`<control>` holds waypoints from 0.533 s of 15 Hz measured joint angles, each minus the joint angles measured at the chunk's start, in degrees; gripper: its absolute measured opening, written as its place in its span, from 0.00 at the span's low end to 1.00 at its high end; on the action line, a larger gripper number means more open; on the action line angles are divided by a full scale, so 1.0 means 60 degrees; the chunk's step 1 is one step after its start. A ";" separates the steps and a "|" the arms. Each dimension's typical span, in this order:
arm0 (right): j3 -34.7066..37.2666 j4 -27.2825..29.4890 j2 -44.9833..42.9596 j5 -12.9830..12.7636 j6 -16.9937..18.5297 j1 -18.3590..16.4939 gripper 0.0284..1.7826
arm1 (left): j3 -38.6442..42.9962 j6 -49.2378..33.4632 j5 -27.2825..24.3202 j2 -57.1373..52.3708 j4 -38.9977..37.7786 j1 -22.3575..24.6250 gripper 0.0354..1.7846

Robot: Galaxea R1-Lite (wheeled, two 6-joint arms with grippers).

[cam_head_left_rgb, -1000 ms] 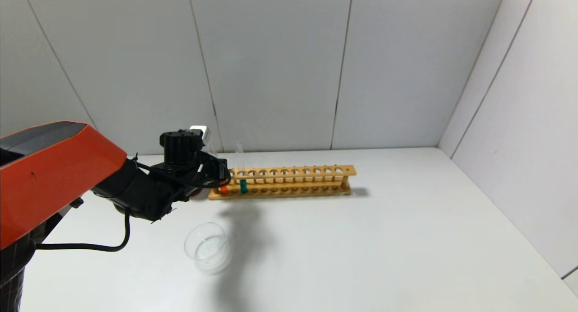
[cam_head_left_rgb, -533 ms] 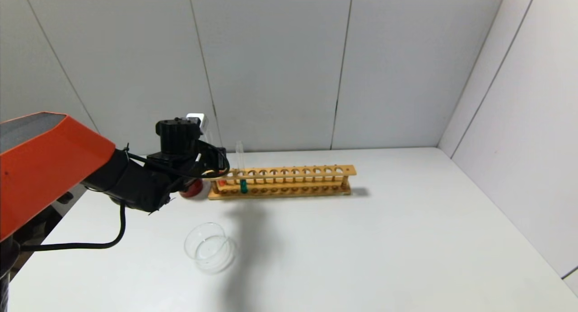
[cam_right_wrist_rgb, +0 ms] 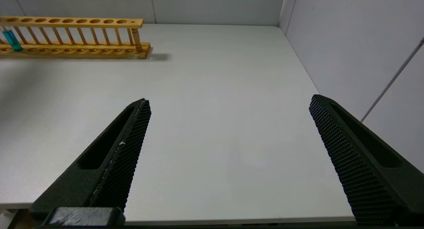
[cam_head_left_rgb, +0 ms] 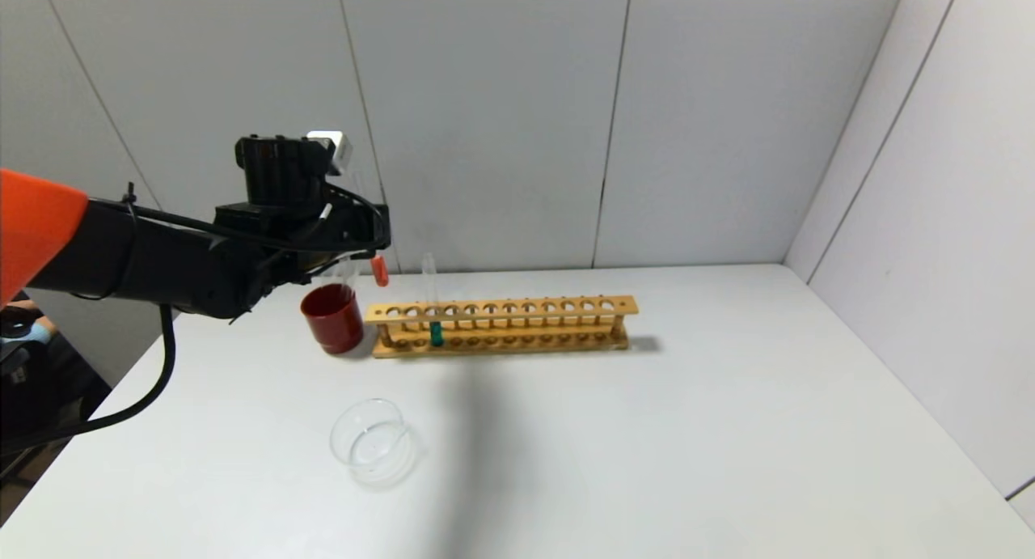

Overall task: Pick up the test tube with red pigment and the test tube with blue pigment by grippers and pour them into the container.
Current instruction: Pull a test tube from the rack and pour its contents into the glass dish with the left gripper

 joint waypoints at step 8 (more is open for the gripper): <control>0.0000 0.0000 0.0000 0.0000 0.0000 0.0000 0.98 | 0.1760 0.1036 0.0215 -0.1979 -0.0041 0.0193 0.17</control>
